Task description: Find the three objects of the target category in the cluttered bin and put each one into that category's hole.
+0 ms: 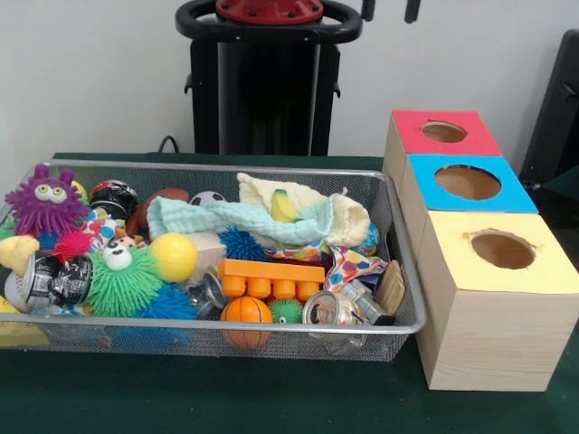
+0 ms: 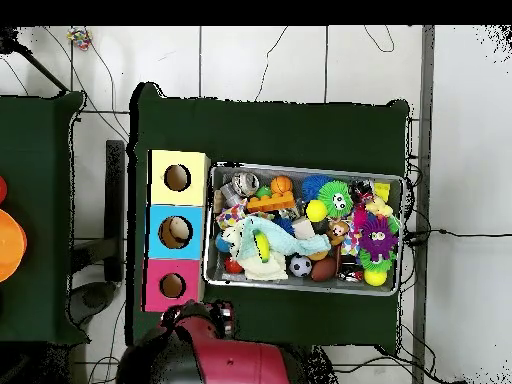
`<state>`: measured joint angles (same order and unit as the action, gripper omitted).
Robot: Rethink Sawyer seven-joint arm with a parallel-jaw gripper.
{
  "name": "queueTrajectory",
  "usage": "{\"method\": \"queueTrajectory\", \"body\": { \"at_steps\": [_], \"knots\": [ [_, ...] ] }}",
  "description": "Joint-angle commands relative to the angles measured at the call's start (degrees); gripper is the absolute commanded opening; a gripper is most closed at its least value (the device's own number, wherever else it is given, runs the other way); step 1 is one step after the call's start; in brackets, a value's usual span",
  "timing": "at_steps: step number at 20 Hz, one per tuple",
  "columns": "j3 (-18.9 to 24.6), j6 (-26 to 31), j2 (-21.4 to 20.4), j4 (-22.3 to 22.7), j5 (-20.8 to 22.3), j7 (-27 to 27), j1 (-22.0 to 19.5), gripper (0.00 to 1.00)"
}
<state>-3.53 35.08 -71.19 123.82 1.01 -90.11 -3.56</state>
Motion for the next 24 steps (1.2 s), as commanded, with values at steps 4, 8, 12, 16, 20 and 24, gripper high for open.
{"method": "queueTrajectory", "body": {
  "at_steps": [4, 8, 12, 16, 20, 24],
  "knots": [
    [6.8, 0.8, 3.3, 1.3, 0.1, 4.5, -8.9, 1.00],
    [6.0, -2.3, 6.2, -0.9, 3.7, -1.0, -7.6, 1.00],
    [3.7, 2.5, 9.7, -7.7, 4.8, -9.4, -1.9, 1.00],
    [4.2, -3.4, 15.2, -9.4, 3.5, -10.5, -0.3, 1.00],
    [6.8, -8.7, 12.1, -1.2, -0.2, -6.5, -3.2, 1.00],
    [7.8, -15.4, 10.4, 5.5, 0.9, -5.2, -7.1, 1.00]
  ]
}}
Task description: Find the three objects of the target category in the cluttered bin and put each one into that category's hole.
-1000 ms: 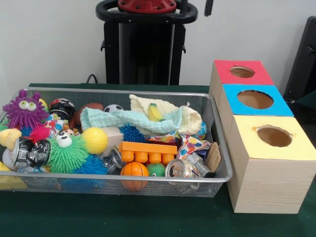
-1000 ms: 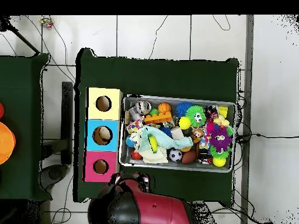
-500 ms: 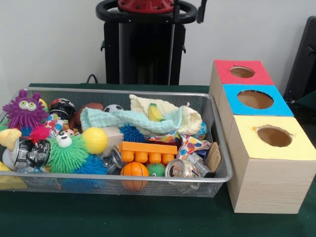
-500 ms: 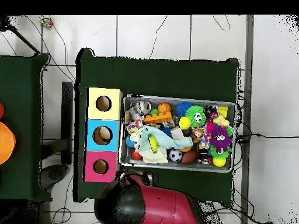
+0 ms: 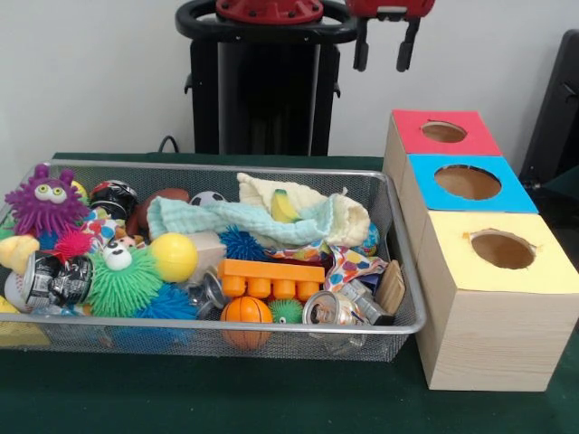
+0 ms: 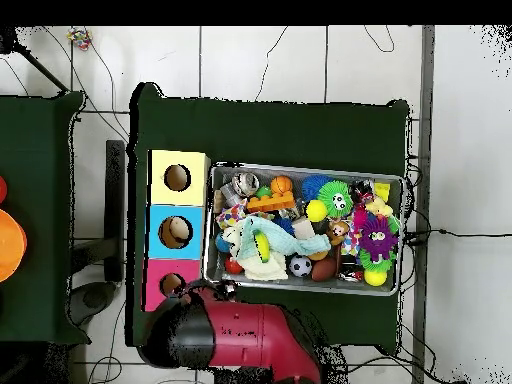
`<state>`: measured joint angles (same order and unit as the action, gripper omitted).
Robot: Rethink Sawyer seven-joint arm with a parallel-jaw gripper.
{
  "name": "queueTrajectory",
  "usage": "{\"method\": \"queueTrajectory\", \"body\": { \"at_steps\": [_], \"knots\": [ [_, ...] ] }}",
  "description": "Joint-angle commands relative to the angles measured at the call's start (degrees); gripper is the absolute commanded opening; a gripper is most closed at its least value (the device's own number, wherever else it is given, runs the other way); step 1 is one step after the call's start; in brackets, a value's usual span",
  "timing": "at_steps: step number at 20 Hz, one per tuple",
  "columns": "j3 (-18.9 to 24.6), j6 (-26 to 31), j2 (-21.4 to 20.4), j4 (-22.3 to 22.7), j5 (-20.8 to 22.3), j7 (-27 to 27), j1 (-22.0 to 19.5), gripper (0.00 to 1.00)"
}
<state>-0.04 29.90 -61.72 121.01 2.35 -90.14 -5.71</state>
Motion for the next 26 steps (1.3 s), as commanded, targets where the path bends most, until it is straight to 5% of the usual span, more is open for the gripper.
{"method": "queueTrajectory", "body": {
  "at_steps": [1, 6, 16, 26],
  "knots": [
    [5.5, -11.6, 1.9, 9.0, -0.3, -4.5, -6.7, 1.00],
    [9.8, -12.4, 3.6, 11.2, -1.0, -3.4, -12.1, 1.00],
    [6.3, -3.9, 5.3, 1.2, 1.5, -3.7, -9.0, 1.00],
    [7.7, -6.5, 6.4, 2.4, 1.7, -2.6, -11.3, 1.00]
  ]
}}
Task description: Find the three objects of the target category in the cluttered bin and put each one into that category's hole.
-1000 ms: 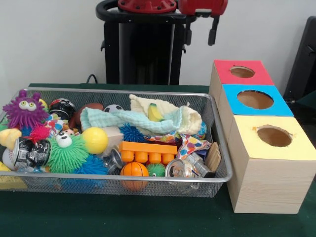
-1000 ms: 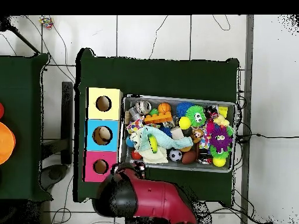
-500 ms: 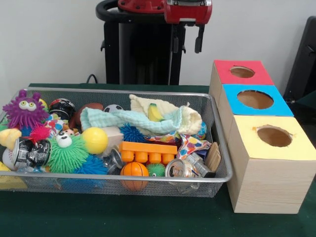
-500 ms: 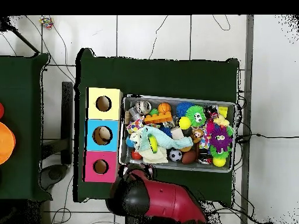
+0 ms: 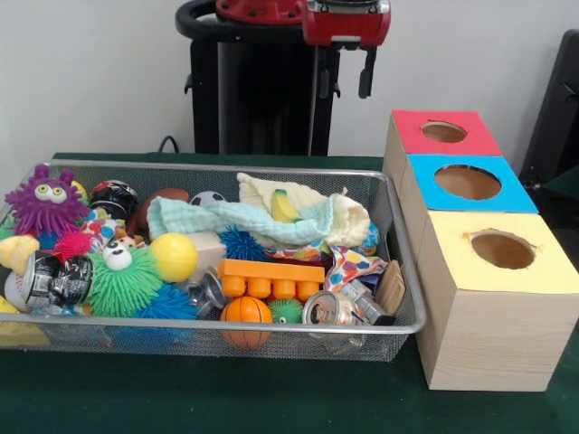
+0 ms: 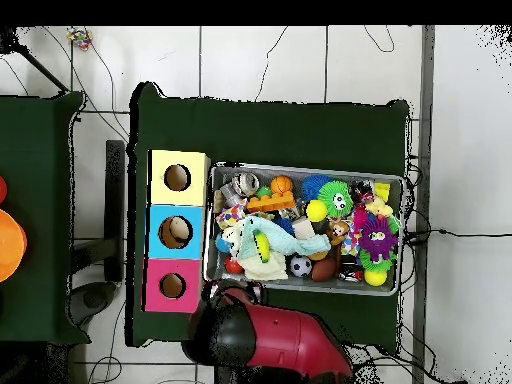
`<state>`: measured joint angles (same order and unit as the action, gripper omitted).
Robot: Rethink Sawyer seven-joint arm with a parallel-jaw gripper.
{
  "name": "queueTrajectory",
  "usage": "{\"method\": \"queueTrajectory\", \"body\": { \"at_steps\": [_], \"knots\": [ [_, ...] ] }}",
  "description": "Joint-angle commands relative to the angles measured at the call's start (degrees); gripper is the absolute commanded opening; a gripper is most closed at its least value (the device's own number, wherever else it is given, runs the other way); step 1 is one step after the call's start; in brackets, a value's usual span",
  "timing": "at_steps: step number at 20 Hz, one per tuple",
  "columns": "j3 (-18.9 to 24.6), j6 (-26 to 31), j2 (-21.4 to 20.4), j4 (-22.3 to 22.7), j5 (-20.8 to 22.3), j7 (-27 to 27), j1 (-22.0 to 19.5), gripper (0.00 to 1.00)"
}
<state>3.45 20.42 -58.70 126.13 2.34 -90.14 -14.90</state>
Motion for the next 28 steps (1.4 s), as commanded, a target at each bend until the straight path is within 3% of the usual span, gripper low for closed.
{"method": "queueTrajectory", "body": {
  "at_steps": [1, 9, 18, 28],
  "knots": [
    [4.3, 2.7, 3.8, -3.0, 1.9, -2.5, -2.2, 1.00],
    [6.3, 2.9, 7.0, -6.3, 3.1, 0.4, -5.4, 1.00],
    [9.1, 7.7, 6.6, -9.0, 4.0, 3.0, -9.6, 1.00],
    [11.8, 8.5, 6.6, -9.0, 5.5, 3.6, -13.4, 1.00]
  ]
}}
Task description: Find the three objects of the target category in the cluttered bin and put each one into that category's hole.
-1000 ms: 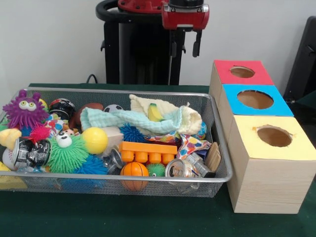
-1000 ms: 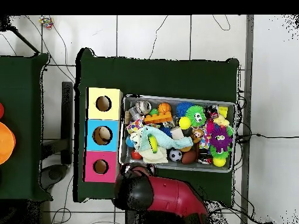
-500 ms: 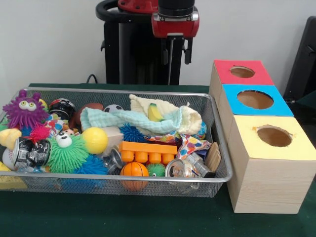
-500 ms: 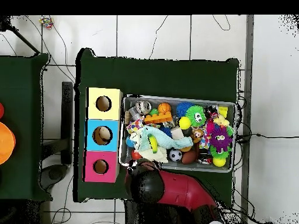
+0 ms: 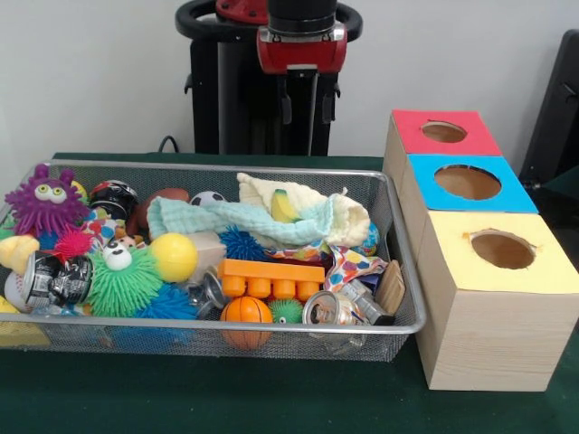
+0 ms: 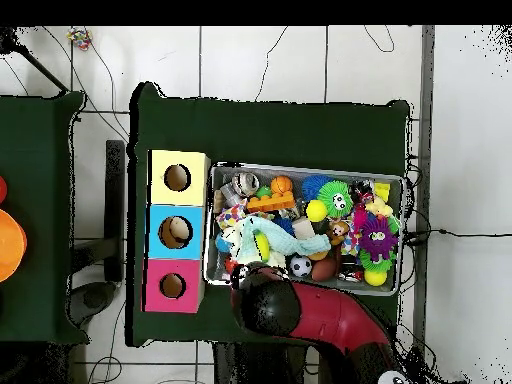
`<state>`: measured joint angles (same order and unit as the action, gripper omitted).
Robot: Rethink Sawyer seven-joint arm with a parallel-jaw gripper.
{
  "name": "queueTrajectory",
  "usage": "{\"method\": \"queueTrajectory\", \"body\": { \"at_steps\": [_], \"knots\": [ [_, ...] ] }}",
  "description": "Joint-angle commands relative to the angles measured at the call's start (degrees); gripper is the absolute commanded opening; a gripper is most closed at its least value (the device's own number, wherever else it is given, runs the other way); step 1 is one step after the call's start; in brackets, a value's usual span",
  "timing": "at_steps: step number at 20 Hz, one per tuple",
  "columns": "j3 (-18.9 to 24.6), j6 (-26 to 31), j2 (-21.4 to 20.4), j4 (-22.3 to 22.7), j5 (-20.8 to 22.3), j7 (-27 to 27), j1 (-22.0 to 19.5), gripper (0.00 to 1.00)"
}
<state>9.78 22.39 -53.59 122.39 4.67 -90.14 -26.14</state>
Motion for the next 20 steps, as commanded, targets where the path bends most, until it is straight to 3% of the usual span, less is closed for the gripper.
{"method": "queueTrajectory", "body": {
  "at_steps": [1, 9, 20],
  "knots": [
    [5.5, 6.4, 1.5, -5.6, 3.4, 3.4, -2.1, 1.00],
    [6.2, 6.2, 4.0, -8.1, 5.3, 3.5, -2.5, 1.00],
    [8.6, 5.6, 4.6, -7.5, 6.9, 3.2, -5.2, 1.00]
  ]
}}
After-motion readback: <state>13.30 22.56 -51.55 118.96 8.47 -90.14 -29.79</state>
